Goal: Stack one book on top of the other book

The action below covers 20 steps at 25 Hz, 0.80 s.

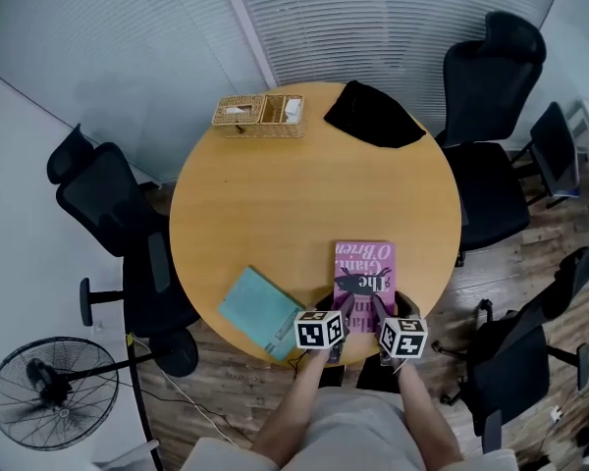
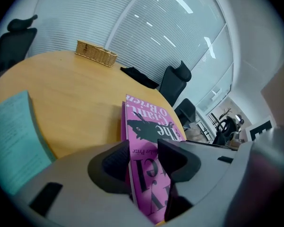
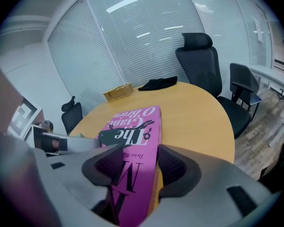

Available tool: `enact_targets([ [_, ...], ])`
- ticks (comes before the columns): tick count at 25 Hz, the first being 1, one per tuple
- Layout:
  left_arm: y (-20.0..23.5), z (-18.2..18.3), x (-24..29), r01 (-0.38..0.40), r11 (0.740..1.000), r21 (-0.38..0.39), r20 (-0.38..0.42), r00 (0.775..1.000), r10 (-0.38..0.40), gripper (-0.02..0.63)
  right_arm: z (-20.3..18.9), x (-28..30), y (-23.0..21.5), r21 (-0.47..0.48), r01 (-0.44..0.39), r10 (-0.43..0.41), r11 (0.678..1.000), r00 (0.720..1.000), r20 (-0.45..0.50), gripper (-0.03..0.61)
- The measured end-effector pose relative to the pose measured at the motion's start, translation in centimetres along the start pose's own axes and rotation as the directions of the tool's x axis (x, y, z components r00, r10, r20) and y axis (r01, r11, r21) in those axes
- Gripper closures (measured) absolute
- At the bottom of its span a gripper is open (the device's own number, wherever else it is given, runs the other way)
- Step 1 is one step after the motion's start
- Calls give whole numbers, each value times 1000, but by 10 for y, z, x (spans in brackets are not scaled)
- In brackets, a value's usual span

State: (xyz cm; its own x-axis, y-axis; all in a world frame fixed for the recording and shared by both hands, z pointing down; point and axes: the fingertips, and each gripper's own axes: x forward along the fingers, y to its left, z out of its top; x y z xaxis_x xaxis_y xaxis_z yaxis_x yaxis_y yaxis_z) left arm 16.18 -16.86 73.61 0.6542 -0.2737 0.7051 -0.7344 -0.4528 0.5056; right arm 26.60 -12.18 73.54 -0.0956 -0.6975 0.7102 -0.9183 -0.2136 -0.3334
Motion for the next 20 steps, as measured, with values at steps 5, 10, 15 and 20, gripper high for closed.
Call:
enact_targets([
  [5, 28, 2, -38, -39, 998, -53, 60, 997, 42, 410, 4, 6, 44, -73, -73, 73, 995, 997, -5, 336],
  [10, 62, 6, -79, -71, 993, -99, 117, 990, 82, 410, 7, 17, 97, -152, -150, 148, 977, 989, -22, 337],
  [15, 98, 5, -119, -124, 980, -157, 177, 972, 152, 410, 2, 28, 151, -242, -228, 220, 943, 974, -59, 339],
  [20, 129, -7, -150, -172, 959, -225, 215, 951, 221, 410, -7, 38, 196, -342, -297, 277, 892, 955, -107, 339],
])
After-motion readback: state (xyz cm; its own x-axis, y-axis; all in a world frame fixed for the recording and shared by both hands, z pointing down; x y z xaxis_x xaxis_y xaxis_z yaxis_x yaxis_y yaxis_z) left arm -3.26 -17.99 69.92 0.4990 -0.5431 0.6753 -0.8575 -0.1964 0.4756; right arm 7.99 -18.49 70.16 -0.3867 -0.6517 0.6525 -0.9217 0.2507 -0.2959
